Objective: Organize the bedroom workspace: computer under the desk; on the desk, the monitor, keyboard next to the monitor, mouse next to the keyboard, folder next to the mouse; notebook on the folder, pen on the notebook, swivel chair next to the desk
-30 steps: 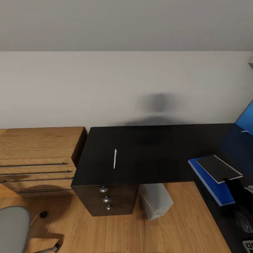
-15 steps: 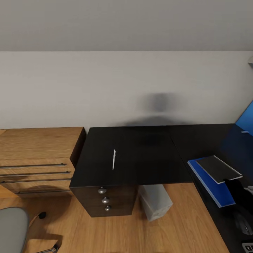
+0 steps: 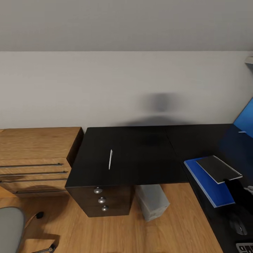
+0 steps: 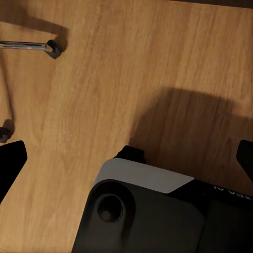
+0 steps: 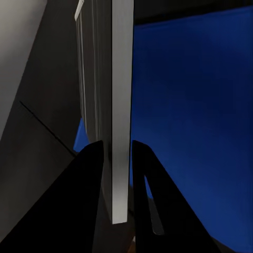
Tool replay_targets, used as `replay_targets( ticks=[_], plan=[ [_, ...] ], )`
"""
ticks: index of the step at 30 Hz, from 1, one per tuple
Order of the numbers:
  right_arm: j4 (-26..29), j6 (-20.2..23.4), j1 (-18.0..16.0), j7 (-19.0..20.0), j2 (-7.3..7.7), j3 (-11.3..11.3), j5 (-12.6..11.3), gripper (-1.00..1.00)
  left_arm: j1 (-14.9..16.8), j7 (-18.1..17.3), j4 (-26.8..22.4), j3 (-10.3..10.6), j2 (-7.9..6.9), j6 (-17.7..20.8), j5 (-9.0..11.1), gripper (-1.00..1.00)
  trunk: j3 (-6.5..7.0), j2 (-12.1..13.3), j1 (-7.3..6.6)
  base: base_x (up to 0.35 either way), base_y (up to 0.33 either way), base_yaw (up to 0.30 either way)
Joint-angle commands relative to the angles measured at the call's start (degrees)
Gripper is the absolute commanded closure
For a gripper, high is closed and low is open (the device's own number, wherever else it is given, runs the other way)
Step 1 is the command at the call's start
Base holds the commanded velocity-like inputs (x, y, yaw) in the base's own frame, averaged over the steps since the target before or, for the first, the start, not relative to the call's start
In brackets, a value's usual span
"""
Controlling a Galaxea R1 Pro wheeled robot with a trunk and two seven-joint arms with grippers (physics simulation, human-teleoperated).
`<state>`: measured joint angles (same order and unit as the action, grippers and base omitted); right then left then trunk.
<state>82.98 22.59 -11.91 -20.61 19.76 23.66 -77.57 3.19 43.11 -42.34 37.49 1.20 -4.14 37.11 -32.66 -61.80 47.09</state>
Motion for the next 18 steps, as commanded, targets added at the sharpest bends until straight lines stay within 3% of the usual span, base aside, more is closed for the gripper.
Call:
replay_targets(
  ticks=[1, 18],
  plan=[
    [0.1, 0.2, 0.0, -0.4, 0.0, 0.1, -0.5, 1.0, 0.1, 0.3, 0.0, 0.3, -0.03, -0.4, 0.6, -1.0, -0.05, 0.0, 0.0, 0.0, -0.005, 0.0],
    [0.2, 0.7, 0.0, -0.3, -0.06, -0.2, -0.6, 1.0, 0.1, 0.3, 0.0, 0.3, -0.02, -0.4, 0.6, -1.0, -0.05, 0.0, 0.0, 0.0, -0.001, 0.0]
  ],
)
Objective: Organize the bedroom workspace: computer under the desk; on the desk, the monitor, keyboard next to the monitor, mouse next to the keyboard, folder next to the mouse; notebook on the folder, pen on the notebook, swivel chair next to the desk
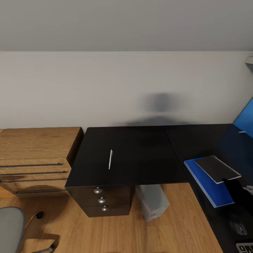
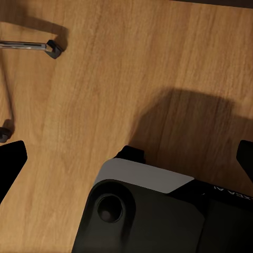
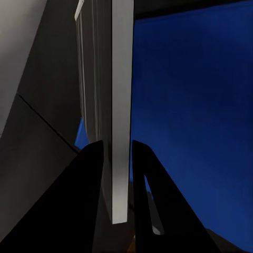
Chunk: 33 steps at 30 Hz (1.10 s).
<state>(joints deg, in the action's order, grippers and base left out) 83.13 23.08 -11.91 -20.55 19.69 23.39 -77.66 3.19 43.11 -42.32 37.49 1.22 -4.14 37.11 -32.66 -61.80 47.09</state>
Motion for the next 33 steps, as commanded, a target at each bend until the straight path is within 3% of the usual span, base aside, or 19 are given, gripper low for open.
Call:
replay_targets(
  ticks=[1, 33],
  plan=[
    [0.1, 0.5, 0.0, -0.4, 0.0, -0.1, -0.6, 1.0, 0.1, 0.3, 0.0, 0.3, -0.05, -0.4, 0.6, -1.0, -0.05, 0.0, 0.0, 0.0, 0.0, 0.0],
    [0.1, 0.8, 0.0, -0.4, -0.15, -0.8, -0.7, 1.0, 0.1, 0.2, 0.0, 0.3, -0.01, -0.4, 0.6, -1.0, -0.05, 0.0, 0.0, 0.024, 0.0, 0.0]
  ],
)
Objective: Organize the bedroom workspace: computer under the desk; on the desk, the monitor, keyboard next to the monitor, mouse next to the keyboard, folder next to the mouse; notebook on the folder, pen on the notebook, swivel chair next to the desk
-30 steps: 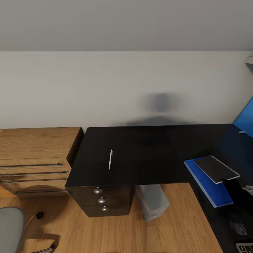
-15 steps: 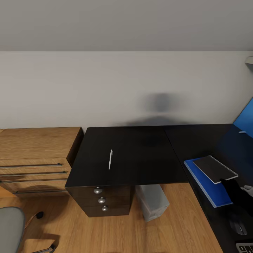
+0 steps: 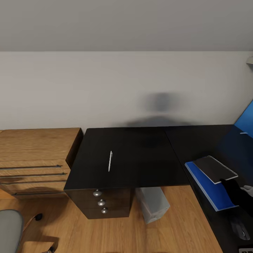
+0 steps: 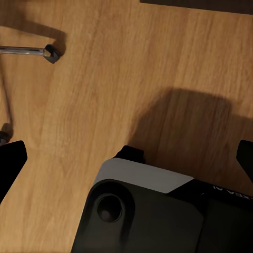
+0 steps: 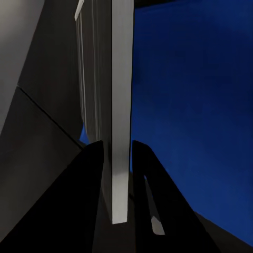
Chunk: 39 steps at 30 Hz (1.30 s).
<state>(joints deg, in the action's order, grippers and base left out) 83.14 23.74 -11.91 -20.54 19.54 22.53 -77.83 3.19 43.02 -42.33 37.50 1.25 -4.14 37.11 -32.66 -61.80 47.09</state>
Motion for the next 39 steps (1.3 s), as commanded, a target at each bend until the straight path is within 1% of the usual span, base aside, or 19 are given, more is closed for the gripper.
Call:
replay_targets(
  ticks=[1, 13, 14, 39],
  plan=[
    [0.1, 0.2, 0.0, -0.4, 0.01, 0.1, -0.6, 1.0, 0.1, 0.3, 0.0, 0.3, -0.05, -0.4, 0.6, -1.0, -0.05, 0.0, 0.0, 0.003, 0.0, 0.0],
    [0.1, 0.2, 0.0, -0.4, 0.05, 0.0, -0.5, 1.0, 0.1, 0.3, 0.0, 0.3, -0.06, -0.4, 0.6, -1.0, -0.05, 0.0, 0.0, 0.0, 0.0, 0.0],
    [0.1, 0.2, 0.0, -0.4, 0.05, 0.0, -0.5, -1.0, 0.1, 0.3, 0.0, 0.3, -0.05, -0.4, 0.6, -1.0, -0.05, 0.0, 0.0, 0.0, 0.0, 0.0],
    [0.3, 0.2, 0.0, -0.4, 0.13, -0.3, -0.5, -1.0, 0.1, 0.3, 0.0, 0.4, -0.02, -0.4, 0.6, -1.0, -0.05, 0.0, 0.0, 0.0, 0.0, 0.0]
  ],
)
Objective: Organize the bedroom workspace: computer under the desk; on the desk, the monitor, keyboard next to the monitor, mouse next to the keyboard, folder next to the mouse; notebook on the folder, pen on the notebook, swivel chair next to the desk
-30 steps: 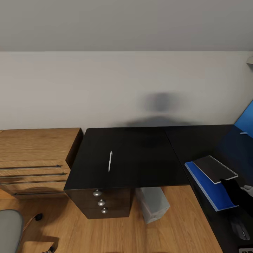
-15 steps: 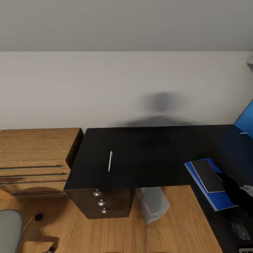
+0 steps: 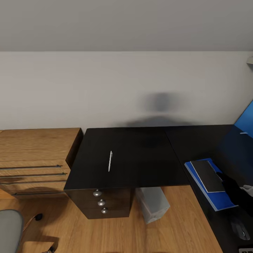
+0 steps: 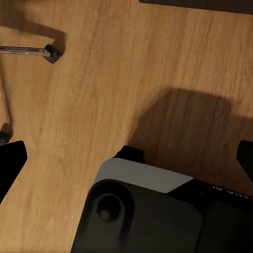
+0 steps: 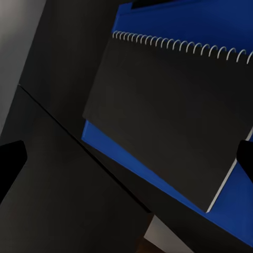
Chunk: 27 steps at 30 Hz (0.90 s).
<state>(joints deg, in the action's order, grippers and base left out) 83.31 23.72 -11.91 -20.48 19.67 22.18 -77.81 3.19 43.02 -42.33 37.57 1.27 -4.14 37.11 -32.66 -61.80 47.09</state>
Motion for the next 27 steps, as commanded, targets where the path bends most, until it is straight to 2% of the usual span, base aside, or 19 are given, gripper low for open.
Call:
replay_targets(
  ticks=[1, 17, 27],
  plan=[
    [0.1, 0.2, 0.0, -0.5, 0.01, 0.1, -0.5, -1.0, 0.1, 0.3, 0.0, 0.3, -0.03, -0.4, 0.6, -1.0, -0.05, 0.0, 0.0, 0.0, 0.0, 0.0],
    [2.2, 0.1, 0.0, 0.0, -0.47, 0.3, -0.5, -1.0, 0.1, 0.3, 0.0, 0.3, 0.0, -0.3, 0.7, -1.0, -0.05, 0.0, 0.0, 0.0, 0.0, 0.0],
    [4.8, -0.1, 0.0, 0.5, -2.92, 0.4, -0.4, -1.0, 0.1, 0.3, 0.0, 0.3, 0.04, -0.4, 0.7, -1.0, -0.05, 0.0, 0.0, 0.0, 0.0, 0.0]
  ],
)
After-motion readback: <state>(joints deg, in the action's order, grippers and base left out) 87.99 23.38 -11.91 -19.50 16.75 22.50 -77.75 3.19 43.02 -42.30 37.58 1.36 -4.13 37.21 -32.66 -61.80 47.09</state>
